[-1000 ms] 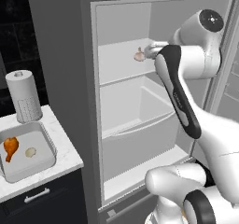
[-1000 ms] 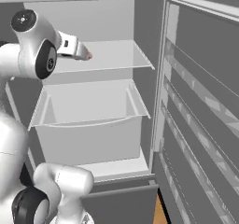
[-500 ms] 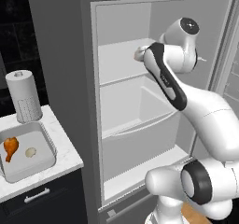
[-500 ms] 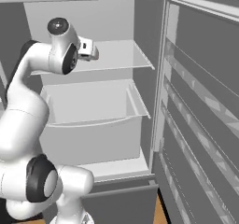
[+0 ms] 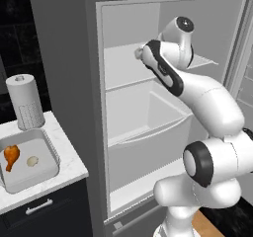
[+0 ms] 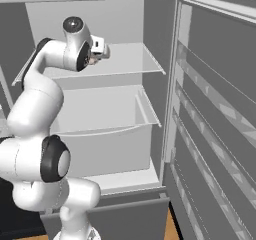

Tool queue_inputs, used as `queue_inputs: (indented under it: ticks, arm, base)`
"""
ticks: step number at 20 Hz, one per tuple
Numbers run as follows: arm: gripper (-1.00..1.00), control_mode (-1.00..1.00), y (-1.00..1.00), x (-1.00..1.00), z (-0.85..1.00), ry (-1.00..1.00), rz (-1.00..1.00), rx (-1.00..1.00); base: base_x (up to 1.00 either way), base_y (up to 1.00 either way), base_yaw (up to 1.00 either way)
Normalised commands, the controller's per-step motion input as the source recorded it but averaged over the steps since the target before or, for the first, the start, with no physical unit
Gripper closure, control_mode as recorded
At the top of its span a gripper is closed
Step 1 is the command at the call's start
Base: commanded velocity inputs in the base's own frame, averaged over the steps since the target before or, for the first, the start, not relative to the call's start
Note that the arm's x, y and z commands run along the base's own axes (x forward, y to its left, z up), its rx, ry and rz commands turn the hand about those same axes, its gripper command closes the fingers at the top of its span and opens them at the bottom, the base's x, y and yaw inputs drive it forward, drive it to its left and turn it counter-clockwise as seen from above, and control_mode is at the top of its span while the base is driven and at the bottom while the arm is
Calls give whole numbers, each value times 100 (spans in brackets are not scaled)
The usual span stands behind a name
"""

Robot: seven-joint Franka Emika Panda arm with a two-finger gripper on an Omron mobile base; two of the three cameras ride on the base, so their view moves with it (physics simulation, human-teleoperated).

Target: Place one garlic and one chicken drumstick in each tupperware on the nearby counter, to pack two identical lunches.

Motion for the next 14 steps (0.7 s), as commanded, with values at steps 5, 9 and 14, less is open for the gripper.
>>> queue_inputs:
  ticks: [5,9,14]
  arm:
    - [-100,-100,3,63,0,6,0,-1]
    - [-100,-100,0,-25,0,2,0,0]
    - [-100,-100,0,-33,0,0,-2,0]
  base:
    - [0,0,0]
    - [0,0,0]
    - [0,0,0]
